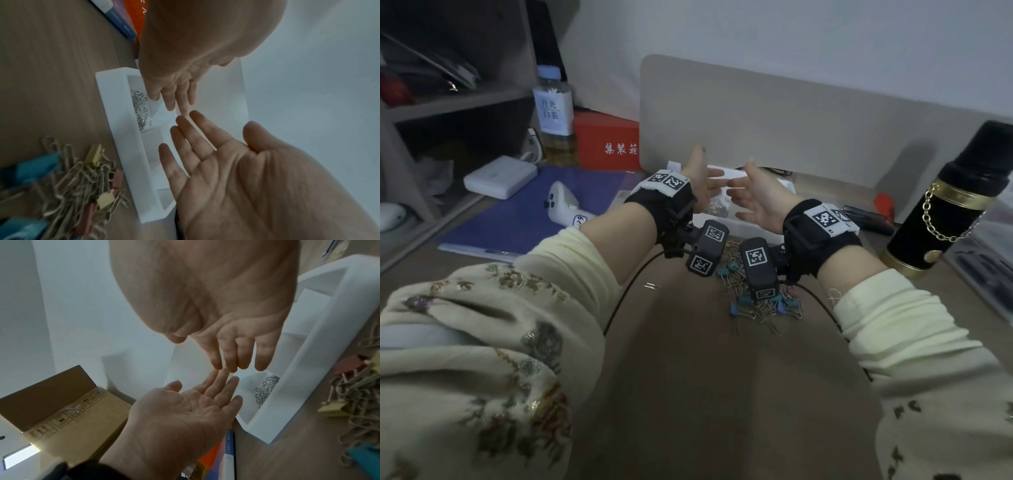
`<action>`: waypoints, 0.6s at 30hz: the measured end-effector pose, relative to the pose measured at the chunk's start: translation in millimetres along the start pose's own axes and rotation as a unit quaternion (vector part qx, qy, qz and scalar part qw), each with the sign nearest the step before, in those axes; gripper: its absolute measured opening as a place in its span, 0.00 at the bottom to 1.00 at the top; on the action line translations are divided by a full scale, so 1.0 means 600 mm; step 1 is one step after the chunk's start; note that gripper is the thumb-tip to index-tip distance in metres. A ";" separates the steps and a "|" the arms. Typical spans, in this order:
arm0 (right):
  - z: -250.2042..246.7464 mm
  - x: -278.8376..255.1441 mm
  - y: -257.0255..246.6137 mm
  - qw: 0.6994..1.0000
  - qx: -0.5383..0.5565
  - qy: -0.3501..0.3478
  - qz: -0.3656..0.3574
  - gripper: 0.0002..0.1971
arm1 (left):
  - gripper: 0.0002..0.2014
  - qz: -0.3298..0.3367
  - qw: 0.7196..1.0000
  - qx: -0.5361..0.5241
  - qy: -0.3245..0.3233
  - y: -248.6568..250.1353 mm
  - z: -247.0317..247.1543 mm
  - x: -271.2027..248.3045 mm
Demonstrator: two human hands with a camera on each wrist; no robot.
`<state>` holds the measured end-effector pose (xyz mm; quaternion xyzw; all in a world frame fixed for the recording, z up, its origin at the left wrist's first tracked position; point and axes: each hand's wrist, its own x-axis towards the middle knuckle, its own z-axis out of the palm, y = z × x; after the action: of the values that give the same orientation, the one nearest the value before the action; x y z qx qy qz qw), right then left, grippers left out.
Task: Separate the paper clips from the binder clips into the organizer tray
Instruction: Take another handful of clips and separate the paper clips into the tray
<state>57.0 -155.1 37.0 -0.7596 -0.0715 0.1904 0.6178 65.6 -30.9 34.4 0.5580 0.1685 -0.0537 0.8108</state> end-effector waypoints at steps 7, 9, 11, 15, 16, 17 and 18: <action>-0.006 -0.061 0.035 1.000 -0.007 -0.007 0.010 0.25 | 0.16 -0.033 0.996 0.076 -0.022 -0.034 -0.027 -0.078; -0.002 -0.077 0.048 1.000 -0.012 0.010 0.013 0.18 | 0.13 -0.032 0.998 0.056 -0.017 -0.047 -0.038 -0.098; 0.004 -0.088 0.060 0.998 -0.052 0.036 0.008 0.12 | 0.12 -0.031 0.999 0.006 -0.016 -0.064 -0.046 -0.113; 0.030 -0.107 0.071 0.977 -0.207 0.012 -0.053 0.14 | 0.12 -0.016 0.985 -0.172 -0.008 -0.084 -0.067 -0.125; 0.040 -0.113 0.068 0.964 -0.258 -0.009 -0.069 0.14 | 0.12 -0.013 0.978 -0.207 -0.008 -0.084 -0.071 -0.128; 0.051 -0.114 0.064 0.949 -0.304 -0.034 -0.080 0.14 | 0.13 -0.009 0.973 -0.232 -0.011 -0.081 -0.074 -0.131; 0.064 -0.117 0.059 0.932 -0.346 -0.058 -0.087 0.13 | 0.14 -0.003 0.969 -0.248 -0.019 -0.077 -0.074 -0.134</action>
<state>-26.2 -152.1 10.4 -0.9047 -0.2344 0.1429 0.3259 -31.7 -15.1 6.0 0.3375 0.1632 -0.0232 0.9268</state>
